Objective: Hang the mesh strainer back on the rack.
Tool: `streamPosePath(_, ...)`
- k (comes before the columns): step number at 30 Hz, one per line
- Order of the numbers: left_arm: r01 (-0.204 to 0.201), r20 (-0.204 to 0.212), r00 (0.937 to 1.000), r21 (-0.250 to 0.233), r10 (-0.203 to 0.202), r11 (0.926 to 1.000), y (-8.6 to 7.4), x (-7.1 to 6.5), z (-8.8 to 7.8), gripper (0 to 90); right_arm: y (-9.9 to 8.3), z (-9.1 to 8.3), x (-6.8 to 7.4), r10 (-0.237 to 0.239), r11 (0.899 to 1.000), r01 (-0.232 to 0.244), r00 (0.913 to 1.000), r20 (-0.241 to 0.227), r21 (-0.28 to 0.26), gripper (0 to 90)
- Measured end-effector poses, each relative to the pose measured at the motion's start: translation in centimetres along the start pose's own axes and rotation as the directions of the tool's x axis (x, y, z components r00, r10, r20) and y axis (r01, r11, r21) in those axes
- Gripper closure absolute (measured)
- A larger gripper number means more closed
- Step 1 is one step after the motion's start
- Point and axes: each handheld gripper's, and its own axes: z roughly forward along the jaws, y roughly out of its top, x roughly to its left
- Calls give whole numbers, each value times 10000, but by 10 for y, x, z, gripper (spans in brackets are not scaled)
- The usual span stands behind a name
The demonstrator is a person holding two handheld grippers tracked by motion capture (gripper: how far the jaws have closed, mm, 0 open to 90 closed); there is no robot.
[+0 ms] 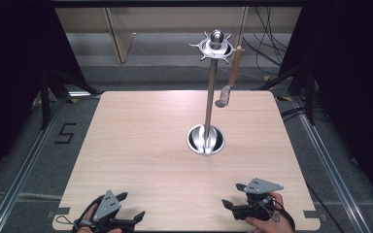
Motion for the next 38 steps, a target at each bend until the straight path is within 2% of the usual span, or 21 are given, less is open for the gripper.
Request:
streamPosePath(1,-183,-17,9998,82,183,9998,0,1,0,148,0,0,0,-49,10000,49,10000,-69,-59,240)
streamPosePath(2,-650,-84,9978,144,651,9978,1,5,-1,148,-1,-1,1,-43,10000,43,10000,-74,19,240)
streamPosePath(3,27,34,10000,-73,-26,10000,0,0,1,148,-2,-1,1,-42,10000,43,9999,-135,43,239)
streamPosePath(4,-350,-43,9994,174,351,9992,0,3,-1,148,-2,-1,1,-29,10000,29,9999,-139,2,239)
streamPosePath(5,99,28,9999,-64,-98,9999,0,-1,0,148,-3,-1,2,15,10000,-15,9999,-147,-22,239)
streamPosePath(6,119,30,9999,-60,-119,9999,0,-1,0,148,-4,-1,4,249,9997,-247,9993,-287,67,239)
streamPosePath(7,132,30,9999,-71,-131,9999,0,-1,0,148,-3,-1,2,-45,10000,48,9996,-273,80,239)
streamPosePath(11,-1,13,10000,23,1,10000,0,0,-1,148,-5,-3,3,195,9997,-193,9997,-158,163,239)
streamPosePath(15,-235,-53,9997,85,236,9997,1,1,-1,148,-5,-2,2,67,9999,-66,9999,-75,118,239)
streamPosePath(21,-158,-21,9999,42,158,9999,1,1,-1,148,-5,-2,-1,13,9997,-6,9996,-291,233,239)
streamPosePath(22,-158,-18,9999,38,158,9999,1,1,-1,148,-6,-2,0,-46,9999,46,10000,10,108,239)
streamPosePath(23,-107,7,9999,17,107,9999,1,0,-1,148,-6,-2,-1,19,9998,-17,9999,-109,195,239)
streamPosePath(24,217,59,9997,-2,-217,9998,0,-2,-1,148,-6,-2,-1,-16,9998,17,10000,-94,192,239)
streamPosePath(26,-61,60,10000,-31,61,10000,1,0,-1,148,-6,-1,0,-5,9998,7,10000,-77,197,239)
streamPosePath(28,214,57,9998,-6,-214,9998,0,-2,-1,148,-6,-1,-1,-104,9998,105,9999,-50,157,239)
streamPosePath(29,175,23,9998,-60,-175,9998,0,-2,-1,148,-6,-1,1,52,9997,-51,10000,-35,233,239)
streamPosePath(30,-23,36,10000,-93,24,10000,0,-1,-1,148,-6,-1,0,-107,9997,105,9999,81,206,239)
streamPosePath(32,66,53,10000,-158,-65,9999,0,-2,0,148,-6,-1,-1,-103,9998,103,9999,32,186,239)
streamPosePath(35,-141,35,9999,49,140,9999,1,0,-1,148,-5,-1,-2,-51,10000,52,10000,-33,84,240)
streamPosePath(37,100,22,9999,55,-100,9999,0,-2,-1,148,-5,-1,-2,-41,10000,42,10000,-44,90,239)
streamPosePath(38,-99,28,9999,27,99,9999,1,-1,-1,148,-5,-1,-3,-43,9999,43,10000,-42,92,239)
